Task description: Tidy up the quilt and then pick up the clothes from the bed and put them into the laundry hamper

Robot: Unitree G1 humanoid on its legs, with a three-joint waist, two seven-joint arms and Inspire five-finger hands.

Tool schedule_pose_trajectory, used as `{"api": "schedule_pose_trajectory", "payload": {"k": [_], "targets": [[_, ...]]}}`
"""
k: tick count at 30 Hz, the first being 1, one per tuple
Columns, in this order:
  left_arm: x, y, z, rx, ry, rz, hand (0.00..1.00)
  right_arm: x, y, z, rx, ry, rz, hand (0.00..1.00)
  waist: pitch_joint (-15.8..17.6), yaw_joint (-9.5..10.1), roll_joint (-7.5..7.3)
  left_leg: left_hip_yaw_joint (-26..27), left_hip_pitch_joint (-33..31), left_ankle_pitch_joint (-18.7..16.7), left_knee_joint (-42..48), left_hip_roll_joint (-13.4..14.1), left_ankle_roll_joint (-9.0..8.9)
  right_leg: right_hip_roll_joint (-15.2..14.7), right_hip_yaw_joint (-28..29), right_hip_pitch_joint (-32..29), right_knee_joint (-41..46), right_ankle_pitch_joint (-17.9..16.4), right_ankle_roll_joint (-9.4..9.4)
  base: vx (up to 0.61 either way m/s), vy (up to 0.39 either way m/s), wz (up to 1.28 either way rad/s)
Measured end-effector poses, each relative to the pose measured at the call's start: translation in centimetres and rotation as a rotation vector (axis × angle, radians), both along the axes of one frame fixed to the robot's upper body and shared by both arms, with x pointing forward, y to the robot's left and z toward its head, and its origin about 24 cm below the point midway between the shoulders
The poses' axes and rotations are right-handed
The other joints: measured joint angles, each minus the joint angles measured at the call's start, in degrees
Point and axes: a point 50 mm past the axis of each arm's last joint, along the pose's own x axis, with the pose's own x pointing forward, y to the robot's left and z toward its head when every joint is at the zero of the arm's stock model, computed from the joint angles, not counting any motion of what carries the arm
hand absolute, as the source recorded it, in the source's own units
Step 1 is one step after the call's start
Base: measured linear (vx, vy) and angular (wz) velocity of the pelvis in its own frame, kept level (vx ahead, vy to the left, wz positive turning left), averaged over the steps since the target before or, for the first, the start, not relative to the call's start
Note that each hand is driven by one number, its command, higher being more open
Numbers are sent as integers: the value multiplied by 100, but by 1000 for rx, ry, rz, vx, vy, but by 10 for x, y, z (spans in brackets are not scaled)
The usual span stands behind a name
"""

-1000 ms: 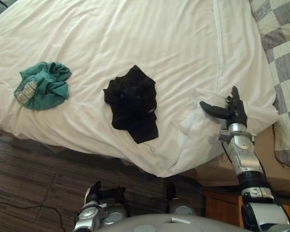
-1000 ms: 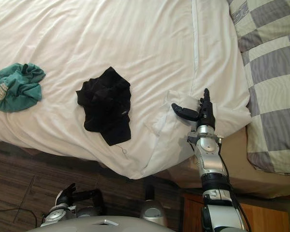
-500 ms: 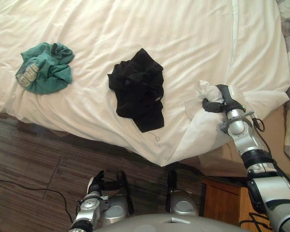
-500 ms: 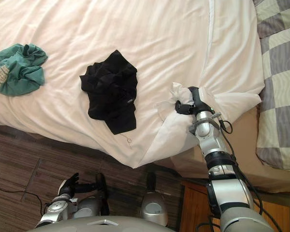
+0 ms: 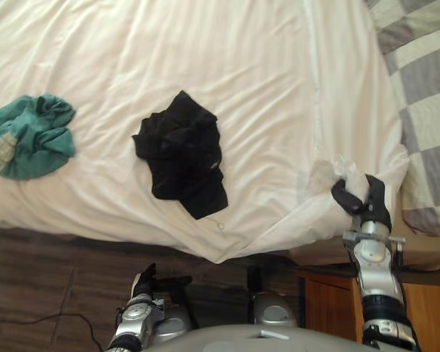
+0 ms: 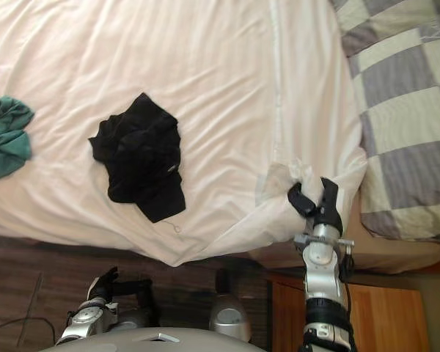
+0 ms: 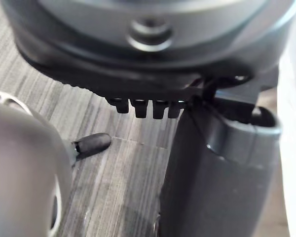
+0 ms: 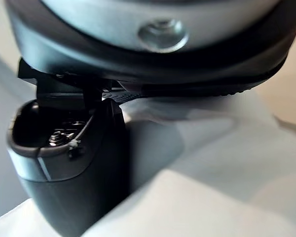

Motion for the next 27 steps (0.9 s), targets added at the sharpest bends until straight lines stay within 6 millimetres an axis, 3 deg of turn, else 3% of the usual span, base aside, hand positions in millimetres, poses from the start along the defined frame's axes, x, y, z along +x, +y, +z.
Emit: {"api": "schedule_pose_trajectory", "payload": {"k": [4,8,12,14,18,21,22,24,27], "targets": [[-3,2,-1,14,25,-1,100,-28,-14,-17,221,-55,-190,100,-297,-71,19,297,106,-145,-2,55,-25,68,312,-104,8,4,-1,-63,-8,-44],[-15,4,-5,-8,44,116,100,-62,-40,-26,377,-147,-424,100,-432,-192,107,505,255,-205,-25,49,-10,80,525,-95,29,9,-7,-85,-9,-28],[-31,2,-10,-38,84,231,100,-117,-69,-32,490,-274,-787,100,-578,-199,189,706,280,-265,-32,54,-36,98,665,-147,-15,3,9,-43,-20,-20],[-40,-2,-13,-52,104,259,100,-140,-76,-32,505,-336,-943,100,-624,-223,150,784,340,-287,-32,69,-48,102,738,-130,-16,16,-6,8,-15,-21],[-52,-6,-15,-64,122,307,100,-182,-95,-12,453,-578,-1236,100,-926,-272,140,833,422,-324,-32,101,-84,121,734,-45,-17,33,4,18,-18,-4],[-53,-7,-15,-64,123,311,100,-190,-102,11,396,-758,-1274,100,-1089,-272,63,776,439,-369,-32,148,-97,154,712,-10,-13,34,4,-6,-26,5],[-53,-7,-15,-65,120,310,100,-187,-104,22,375,-843,-1260,0,-1136,-292,32,711,440,-395,-32,175,-133,168,647,29,-10,34,3,-17,-47,14],[-52,-6,-15,-63,120,305,100,-176,-105,38,353,-928,-1214,0,-1179,-305,8,675,438,-404,-32,216,-121,198,598,32,18,34,3,-39,-58,12],[-52,-7,-15,-60,124,285,100,-134,-105,62,360,-981,-1011,0,-1186,-315,6,617,420,-382,-32,242,-134,226,576,25,29,31,1,-34,-45,5]]}}
